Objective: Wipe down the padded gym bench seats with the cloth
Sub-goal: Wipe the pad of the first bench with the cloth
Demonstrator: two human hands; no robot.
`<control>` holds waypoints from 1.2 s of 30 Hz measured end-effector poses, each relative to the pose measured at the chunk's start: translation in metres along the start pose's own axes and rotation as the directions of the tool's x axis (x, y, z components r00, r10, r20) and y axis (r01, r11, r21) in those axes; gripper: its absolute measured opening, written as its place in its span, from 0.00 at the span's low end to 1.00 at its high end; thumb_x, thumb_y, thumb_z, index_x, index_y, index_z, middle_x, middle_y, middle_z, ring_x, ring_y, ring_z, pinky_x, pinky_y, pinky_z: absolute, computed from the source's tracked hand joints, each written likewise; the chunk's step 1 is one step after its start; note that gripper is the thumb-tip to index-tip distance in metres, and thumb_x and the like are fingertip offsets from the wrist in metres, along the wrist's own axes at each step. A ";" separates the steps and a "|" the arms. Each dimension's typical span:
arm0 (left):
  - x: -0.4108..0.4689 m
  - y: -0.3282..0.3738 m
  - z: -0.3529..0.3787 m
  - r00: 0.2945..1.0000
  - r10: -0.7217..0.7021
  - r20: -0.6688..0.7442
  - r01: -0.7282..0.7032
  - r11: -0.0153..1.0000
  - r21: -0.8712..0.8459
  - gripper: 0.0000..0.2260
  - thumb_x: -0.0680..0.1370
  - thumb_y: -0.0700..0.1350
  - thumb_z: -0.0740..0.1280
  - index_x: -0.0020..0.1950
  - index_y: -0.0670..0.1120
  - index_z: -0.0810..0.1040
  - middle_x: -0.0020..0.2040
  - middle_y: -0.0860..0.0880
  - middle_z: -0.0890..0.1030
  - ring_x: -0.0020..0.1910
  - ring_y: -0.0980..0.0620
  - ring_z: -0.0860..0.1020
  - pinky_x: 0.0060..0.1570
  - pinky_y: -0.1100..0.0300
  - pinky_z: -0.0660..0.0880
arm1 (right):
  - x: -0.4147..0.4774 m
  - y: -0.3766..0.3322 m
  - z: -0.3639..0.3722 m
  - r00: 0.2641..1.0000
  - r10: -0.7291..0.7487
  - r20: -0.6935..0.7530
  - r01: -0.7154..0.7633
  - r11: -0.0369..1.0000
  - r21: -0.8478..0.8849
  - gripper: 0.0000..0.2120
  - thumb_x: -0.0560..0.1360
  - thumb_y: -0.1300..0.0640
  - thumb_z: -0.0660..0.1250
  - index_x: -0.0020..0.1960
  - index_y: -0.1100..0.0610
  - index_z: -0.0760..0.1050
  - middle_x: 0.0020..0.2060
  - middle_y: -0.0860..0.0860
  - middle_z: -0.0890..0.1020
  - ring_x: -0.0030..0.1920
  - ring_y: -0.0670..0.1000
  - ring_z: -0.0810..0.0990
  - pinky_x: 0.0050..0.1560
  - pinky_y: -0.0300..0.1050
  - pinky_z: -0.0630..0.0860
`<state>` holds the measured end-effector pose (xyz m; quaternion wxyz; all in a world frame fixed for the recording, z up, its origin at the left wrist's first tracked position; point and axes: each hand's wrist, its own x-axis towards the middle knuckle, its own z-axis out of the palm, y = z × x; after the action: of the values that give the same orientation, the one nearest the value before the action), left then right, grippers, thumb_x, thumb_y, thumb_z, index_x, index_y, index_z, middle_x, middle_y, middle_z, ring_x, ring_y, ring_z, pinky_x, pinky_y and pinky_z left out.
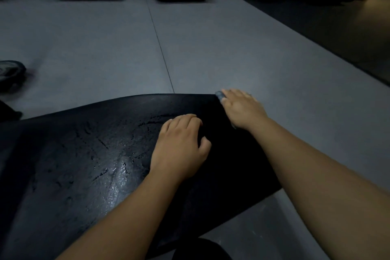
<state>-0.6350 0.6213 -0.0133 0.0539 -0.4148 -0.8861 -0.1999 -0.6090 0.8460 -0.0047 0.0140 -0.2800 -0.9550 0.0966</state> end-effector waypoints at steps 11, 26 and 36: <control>0.003 -0.001 0.001 1.000 -0.008 -0.003 0.008 1.000 0.023 0.14 0.78 0.53 0.57 0.62 0.53 0.71 0.66 0.55 0.73 0.66 0.53 0.69 0.70 0.53 0.60 | -0.030 0.020 -0.006 0.953 0.300 0.030 -0.301 0.934 0.191 0.21 0.82 0.43 0.44 0.72 0.45 0.62 0.71 0.55 0.68 0.67 0.61 0.72 0.60 0.56 0.67; -0.003 0.006 -0.005 0.999 0.004 0.035 -0.006 0.999 0.046 0.13 0.79 0.50 0.59 0.61 0.50 0.72 0.66 0.51 0.75 0.64 0.48 0.71 0.68 0.48 0.66 | -0.165 0.019 0.016 0.966 0.137 -0.221 -0.121 0.989 0.086 0.26 0.82 0.39 0.43 0.77 0.42 0.61 0.78 0.50 0.61 0.75 0.60 0.63 0.72 0.58 0.62; 0.001 0.008 -0.007 0.997 0.023 0.072 -0.026 0.999 0.039 0.15 0.79 0.50 0.60 0.64 0.48 0.74 0.68 0.49 0.75 0.66 0.46 0.72 0.67 0.48 0.65 | -0.230 -0.035 0.049 0.884 -0.013 -0.468 0.098 0.983 0.157 0.27 0.85 0.40 0.45 0.70 0.49 0.75 0.72 0.49 0.73 0.75 0.57 0.67 0.75 0.62 0.56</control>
<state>-0.6305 0.6240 -0.0043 0.0328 -0.4314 -0.8861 -0.1663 -0.4373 0.6847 -0.0400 0.2699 -0.2651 -0.9191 0.1101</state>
